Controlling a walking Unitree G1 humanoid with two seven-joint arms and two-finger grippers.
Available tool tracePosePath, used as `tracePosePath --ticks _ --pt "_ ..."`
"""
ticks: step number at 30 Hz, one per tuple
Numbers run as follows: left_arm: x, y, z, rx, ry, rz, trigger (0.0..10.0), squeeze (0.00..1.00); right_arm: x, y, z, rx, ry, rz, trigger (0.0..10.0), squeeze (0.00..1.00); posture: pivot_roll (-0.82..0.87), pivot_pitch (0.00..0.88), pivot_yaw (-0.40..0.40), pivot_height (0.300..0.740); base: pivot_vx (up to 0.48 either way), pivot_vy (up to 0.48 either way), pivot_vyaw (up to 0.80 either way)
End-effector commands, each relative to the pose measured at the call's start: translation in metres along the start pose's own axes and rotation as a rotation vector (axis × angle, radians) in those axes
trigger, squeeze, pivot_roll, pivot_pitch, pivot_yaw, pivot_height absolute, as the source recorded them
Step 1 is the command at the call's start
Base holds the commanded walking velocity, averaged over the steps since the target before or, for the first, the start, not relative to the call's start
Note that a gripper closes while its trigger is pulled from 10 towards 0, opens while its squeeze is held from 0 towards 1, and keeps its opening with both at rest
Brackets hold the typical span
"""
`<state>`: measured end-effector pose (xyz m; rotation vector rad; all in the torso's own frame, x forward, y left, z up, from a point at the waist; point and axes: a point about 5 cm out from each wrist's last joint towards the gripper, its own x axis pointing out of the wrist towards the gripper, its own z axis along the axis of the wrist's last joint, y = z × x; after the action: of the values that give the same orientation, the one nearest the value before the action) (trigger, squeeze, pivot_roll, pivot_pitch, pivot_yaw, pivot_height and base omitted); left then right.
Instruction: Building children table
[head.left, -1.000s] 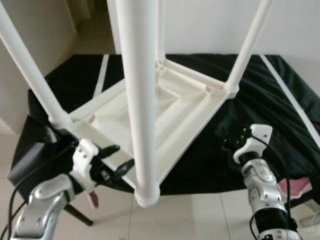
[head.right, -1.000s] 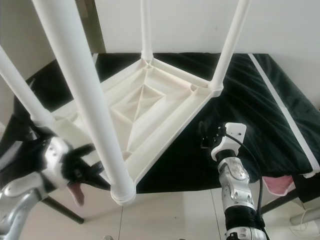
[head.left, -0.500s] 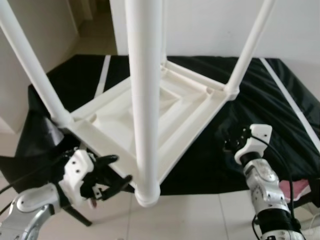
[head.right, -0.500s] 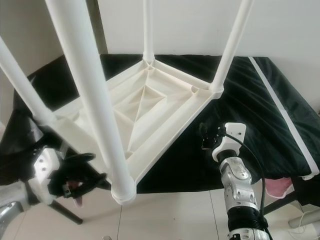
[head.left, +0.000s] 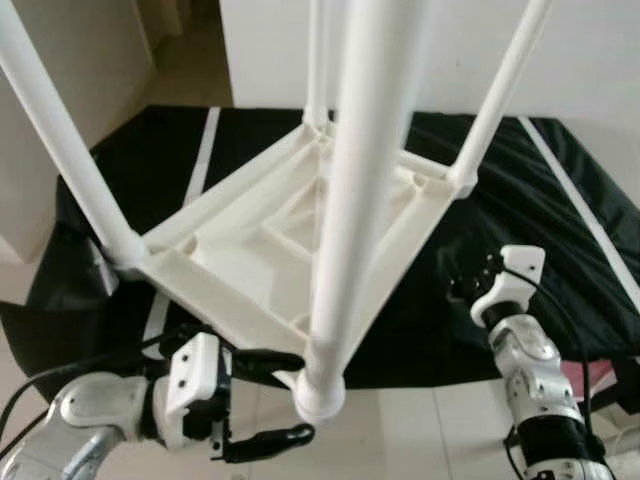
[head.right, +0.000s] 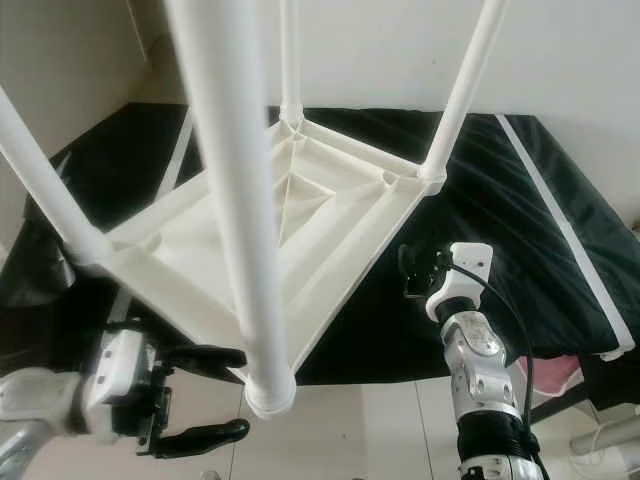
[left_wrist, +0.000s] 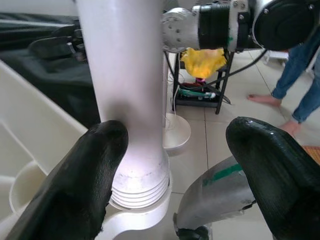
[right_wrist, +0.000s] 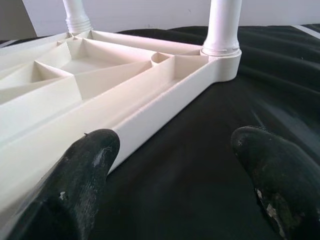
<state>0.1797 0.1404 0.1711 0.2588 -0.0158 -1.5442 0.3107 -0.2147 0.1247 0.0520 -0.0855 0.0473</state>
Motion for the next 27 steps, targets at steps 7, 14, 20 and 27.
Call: tracePosePath --ticks 7,14,20,27 --pt "0.04 0.031 -0.007 0.062 0.012 0.067 10.0 0.0 0.005 0.004 0.007 0.011 -0.013 0.002 10.0 0.0 -0.03 0.057 -0.045 0.74 0.0 0.0 0.0" --pt "0.086 0.059 -0.014 0.039 0.074 0.201 10.0 0.0 0.001 0.007 0.007 0.005 -0.012 0.022 10.0 0.0 -0.04 0.063 -0.033 0.74 0.0 0.0 0.0" --pt "0.107 0.077 -0.006 0.051 0.037 0.3 10.0 0.0 -0.002 0.005 0.007 0.007 -0.012 0.015 10.0 0.0 -0.05 0.064 -0.026 0.74 0.0 0.0 0.0" --pt "0.144 0.115 0.014 0.075 -0.005 0.496 10.0 0.0 -0.002 0.004 0.008 0.006 -0.018 0.009 10.0 0.0 -0.05 0.066 -0.02 0.74 0.0 0.0 0.0"
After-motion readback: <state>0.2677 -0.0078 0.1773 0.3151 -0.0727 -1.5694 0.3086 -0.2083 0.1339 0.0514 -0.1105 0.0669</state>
